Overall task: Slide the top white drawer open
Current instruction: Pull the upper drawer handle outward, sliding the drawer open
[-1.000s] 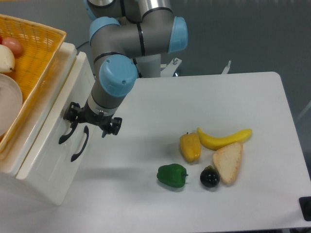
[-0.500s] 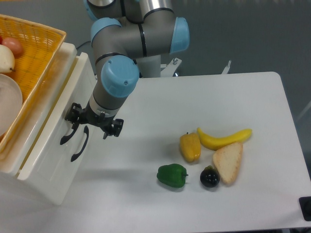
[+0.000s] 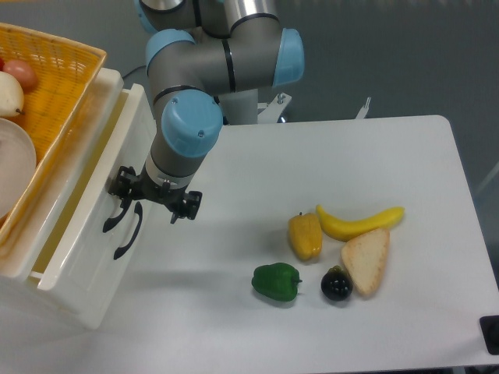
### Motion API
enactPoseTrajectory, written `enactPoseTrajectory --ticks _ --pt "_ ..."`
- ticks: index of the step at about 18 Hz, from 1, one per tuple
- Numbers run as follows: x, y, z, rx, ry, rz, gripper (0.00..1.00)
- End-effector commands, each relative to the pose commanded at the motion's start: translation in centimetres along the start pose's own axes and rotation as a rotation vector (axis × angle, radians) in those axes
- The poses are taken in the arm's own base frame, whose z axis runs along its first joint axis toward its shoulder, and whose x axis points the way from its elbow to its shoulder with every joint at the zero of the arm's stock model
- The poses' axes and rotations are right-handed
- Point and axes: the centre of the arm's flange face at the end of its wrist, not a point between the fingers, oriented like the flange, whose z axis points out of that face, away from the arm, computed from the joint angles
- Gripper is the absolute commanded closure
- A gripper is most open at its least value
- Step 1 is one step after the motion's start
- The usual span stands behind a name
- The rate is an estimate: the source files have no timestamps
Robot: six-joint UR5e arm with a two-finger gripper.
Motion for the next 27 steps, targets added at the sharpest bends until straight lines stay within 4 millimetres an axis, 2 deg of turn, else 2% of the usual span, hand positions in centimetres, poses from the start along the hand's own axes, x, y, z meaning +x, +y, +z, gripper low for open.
enactPoseTrajectory --ticks 5,12,27 --pt "-0.2 -0.2 -0.5 0.009 -0.005 -0.001 0.00" --pt "-1.3 -0.1 -0.1 -0.016 -0.039 0.047 0.00" --pt "-5.7 -0.7 -1.6 0.011 -0.050 0.019 0.00"
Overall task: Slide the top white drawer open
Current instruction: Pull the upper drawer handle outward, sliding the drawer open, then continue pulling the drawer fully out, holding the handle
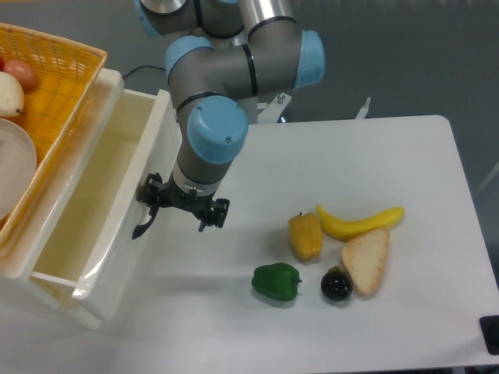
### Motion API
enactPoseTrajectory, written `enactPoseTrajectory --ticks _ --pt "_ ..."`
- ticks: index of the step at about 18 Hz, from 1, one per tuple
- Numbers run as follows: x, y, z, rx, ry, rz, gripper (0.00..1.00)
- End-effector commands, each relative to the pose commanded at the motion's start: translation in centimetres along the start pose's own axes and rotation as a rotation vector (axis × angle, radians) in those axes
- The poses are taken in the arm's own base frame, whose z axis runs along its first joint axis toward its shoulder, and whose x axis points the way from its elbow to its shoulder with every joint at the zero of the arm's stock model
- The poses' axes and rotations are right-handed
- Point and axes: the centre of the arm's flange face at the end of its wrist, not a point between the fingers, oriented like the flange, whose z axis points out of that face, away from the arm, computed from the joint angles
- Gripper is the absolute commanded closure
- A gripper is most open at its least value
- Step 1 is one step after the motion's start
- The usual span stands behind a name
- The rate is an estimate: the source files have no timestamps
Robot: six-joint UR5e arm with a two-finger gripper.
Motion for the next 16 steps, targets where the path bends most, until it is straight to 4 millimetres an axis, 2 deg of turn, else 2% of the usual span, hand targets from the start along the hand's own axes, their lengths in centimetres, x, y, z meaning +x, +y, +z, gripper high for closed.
enactPoseTrajectory --ticks 5,16 --pt "-2.1 0.3 -0.4 0.004 0.000 0.024 0.00" --pt "-4.4 0.3 -1.8 0.027 -0.010 0.023 0.00"
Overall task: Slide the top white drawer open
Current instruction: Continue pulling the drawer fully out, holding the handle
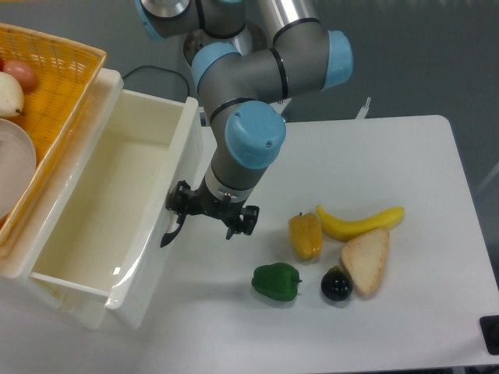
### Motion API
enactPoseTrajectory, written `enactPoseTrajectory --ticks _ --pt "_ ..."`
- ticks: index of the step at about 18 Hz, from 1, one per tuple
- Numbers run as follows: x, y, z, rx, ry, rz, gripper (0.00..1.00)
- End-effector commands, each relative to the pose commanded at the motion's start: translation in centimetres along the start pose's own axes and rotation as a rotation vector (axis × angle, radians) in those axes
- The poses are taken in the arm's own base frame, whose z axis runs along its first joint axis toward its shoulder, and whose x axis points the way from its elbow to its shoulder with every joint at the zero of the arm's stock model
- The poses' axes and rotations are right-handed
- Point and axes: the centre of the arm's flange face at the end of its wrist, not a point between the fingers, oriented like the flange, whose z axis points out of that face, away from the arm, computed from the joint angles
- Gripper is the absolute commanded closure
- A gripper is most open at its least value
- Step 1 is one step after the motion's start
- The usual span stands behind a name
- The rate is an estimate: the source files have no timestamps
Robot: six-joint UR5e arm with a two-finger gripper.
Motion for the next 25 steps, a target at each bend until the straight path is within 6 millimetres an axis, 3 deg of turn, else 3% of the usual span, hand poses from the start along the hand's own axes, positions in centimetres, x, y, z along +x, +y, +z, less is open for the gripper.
enactPoseTrajectory --ticks 15,25 --pt "-3.4 0.5 -1.2 0.019 -0.005 -0.020 0.00" --pt "-4.5 0.7 -0.6 0.014 0.011 -0.043 0.00"
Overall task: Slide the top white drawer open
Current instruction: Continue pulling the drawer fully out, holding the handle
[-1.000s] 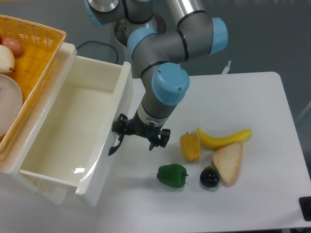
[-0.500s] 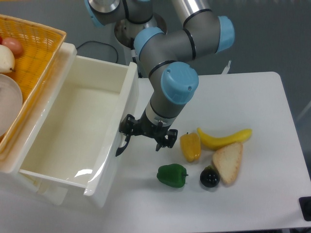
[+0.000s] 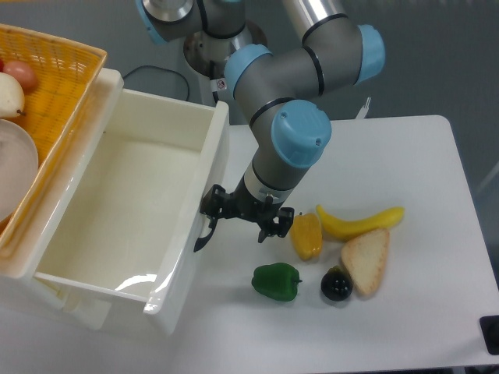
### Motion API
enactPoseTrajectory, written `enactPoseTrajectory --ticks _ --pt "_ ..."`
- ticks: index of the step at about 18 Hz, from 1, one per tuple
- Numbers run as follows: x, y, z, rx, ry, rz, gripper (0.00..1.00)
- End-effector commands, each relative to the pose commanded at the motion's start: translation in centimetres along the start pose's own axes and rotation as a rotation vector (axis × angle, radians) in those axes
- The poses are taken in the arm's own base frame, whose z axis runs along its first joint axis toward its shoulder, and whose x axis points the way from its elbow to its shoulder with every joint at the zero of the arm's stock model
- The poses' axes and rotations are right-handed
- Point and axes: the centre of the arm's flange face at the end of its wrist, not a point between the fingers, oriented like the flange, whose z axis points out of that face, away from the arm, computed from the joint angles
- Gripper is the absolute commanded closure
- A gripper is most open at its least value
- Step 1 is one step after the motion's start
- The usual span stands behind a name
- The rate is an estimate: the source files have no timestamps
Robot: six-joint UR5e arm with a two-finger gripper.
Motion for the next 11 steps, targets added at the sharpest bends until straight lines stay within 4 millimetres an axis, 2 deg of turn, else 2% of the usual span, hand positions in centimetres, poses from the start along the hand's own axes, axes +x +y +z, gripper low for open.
enactPoseTrajectory --ticks 5,11 --pt "0.2 0.2 0.4 0.005 0.033 -0.019 0.00" --pt "1.7 0.2 -0.4 0.025 0.086 -0.038 0.00"
